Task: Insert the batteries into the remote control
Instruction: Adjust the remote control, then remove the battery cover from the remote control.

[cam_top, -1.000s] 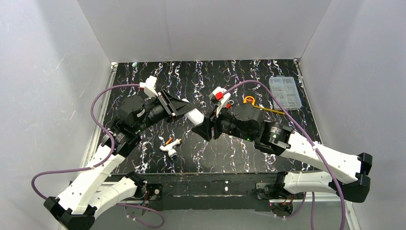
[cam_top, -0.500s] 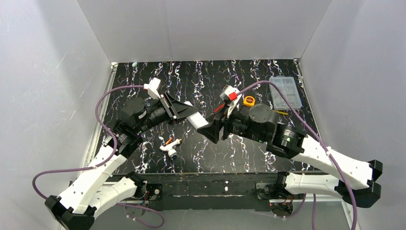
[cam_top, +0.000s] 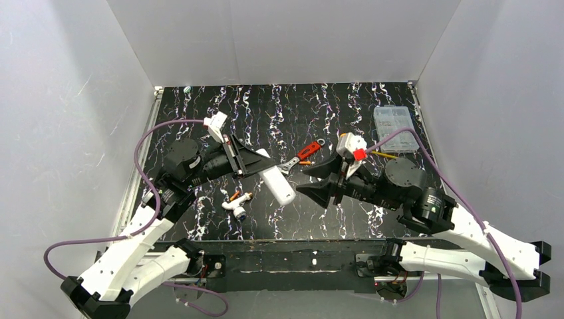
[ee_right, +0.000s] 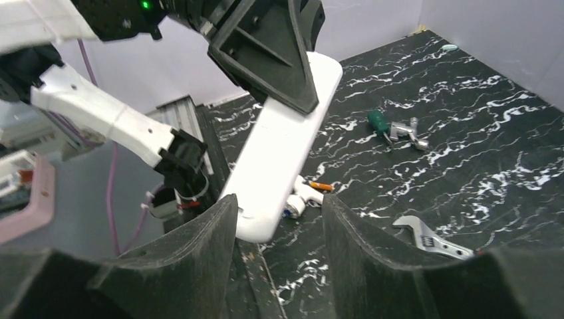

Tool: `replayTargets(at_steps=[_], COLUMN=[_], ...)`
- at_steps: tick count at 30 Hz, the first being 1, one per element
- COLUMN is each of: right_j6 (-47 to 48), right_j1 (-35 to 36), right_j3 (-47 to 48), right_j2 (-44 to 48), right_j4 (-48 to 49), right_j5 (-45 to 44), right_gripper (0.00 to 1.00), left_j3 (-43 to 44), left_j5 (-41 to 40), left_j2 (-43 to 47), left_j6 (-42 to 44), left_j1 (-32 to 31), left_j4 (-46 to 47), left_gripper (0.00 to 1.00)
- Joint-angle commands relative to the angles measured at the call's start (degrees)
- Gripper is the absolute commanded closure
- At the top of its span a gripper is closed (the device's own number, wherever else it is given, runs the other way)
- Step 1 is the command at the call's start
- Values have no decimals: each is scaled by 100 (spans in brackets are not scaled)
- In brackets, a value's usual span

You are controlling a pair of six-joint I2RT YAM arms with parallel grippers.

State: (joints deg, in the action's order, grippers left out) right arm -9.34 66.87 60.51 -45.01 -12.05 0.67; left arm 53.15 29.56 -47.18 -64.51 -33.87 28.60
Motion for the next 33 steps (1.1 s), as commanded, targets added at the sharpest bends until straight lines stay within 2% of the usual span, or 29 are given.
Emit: replayTargets(at_steps=[1,3,6,14,17,23,26,27,29,33], right_j6=[1166,1835,2120,2637,2654,1337,582,270,-326,-974], right_j1=[19,19,19,19,19,19,19,19,27,102], right_j3=[-293,-554,-778,-118,-97,-126,-132,-60,133,237], right_j2=[293,522,748,314,225,140,72,-6,-206,-573], right_j4=[12,88,363,-353,-282,490,784,760,515,265], right_j5=[434,1032,1248,1627,1757,1086,544,221,-384,-845], right_gripper=[44,45,44,45,46,43,36,29,23,19], left_j3=[-67,-100,-91,-201,-199,-34,-13,-2,-8,50], left_j5=[576,561,584,915,949,360,-41,-226,-585,-1117], left_j2=[239,310,357,232,226,495,596,634,726,793], left_j6=[89,172,320,182,226,864,1011,1052,1112,1183], left_j1=[-5,-6,-6,0,-6,-6,-6,-6,-6,-6], left_j4=[436,319,175,397,330,-697,-1108,-1250,-1456,-1705], left_gripper=[100,100,100,100,100,100,100,100,100,100])
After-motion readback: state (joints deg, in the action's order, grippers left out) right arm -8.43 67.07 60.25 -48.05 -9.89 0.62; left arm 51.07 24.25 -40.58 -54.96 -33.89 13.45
